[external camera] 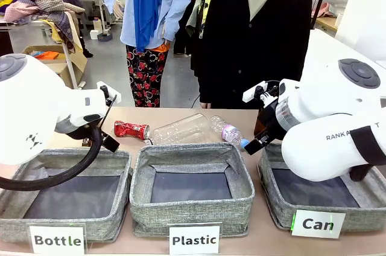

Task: Sort the can waste into the basket.
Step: Pick up the can waste from the table and place it in the right Fabric basket.

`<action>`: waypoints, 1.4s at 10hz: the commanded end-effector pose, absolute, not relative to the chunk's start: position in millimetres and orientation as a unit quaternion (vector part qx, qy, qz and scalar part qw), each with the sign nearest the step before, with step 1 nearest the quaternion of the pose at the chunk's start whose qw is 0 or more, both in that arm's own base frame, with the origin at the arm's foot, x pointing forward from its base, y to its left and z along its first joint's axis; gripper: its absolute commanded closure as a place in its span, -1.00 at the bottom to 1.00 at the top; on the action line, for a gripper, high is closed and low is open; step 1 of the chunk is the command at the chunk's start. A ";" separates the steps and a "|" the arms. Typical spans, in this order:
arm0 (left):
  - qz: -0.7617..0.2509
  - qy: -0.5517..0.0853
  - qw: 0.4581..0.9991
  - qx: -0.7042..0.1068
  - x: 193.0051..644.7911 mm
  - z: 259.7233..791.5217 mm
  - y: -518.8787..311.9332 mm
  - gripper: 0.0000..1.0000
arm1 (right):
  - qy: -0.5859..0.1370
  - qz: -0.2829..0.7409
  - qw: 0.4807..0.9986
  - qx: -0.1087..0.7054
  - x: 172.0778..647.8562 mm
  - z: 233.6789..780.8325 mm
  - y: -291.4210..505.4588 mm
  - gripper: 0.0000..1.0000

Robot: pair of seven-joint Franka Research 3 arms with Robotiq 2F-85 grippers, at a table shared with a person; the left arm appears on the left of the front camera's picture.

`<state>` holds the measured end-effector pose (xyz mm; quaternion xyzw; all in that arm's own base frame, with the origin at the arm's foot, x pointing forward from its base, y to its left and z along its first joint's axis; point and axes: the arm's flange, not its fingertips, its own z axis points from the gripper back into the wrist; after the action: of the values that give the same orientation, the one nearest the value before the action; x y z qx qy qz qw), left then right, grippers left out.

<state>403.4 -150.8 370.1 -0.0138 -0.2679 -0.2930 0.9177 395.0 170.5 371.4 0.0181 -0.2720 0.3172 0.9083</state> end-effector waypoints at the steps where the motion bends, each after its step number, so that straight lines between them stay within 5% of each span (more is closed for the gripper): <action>1: -0.318 -0.260 0.910 -0.057 394.9 379.2 -161.3 -1.00 | -0.263 0.327 0.904 0.080 389.9 389.2 166.3 -1.00; 6: -0.326 -0.178 0.859 -0.353 346.2 467.0 -166.6 -1.00 | -0.241 0.299 0.851 0.357 346.7 477.7 124.4 -1.00; 9: -0.254 -0.273 0.818 -0.438 328.2 508.8 -48.9 -1.00 | -0.262 0.128 0.871 0.395 334.7 480.2 23.6 -1.00; 11: -0.132 -0.337 0.808 -0.465 315.7 492.5 40.1 -1.00 | -0.302 0.034 0.857 0.416 313.6 458.0 -48.1 -1.00; 14: 0.049 -0.337 0.811 -0.476 300.8 421.2 116.0 -1.00 | -0.341 -0.097 0.824 0.443 283.5 420.0 -125.3 -1.00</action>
<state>326.1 157.5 470.9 -0.4686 -0.3395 0.0189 0.8154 328.7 -145.9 460.9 0.4258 -0.3152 -0.0833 0.8440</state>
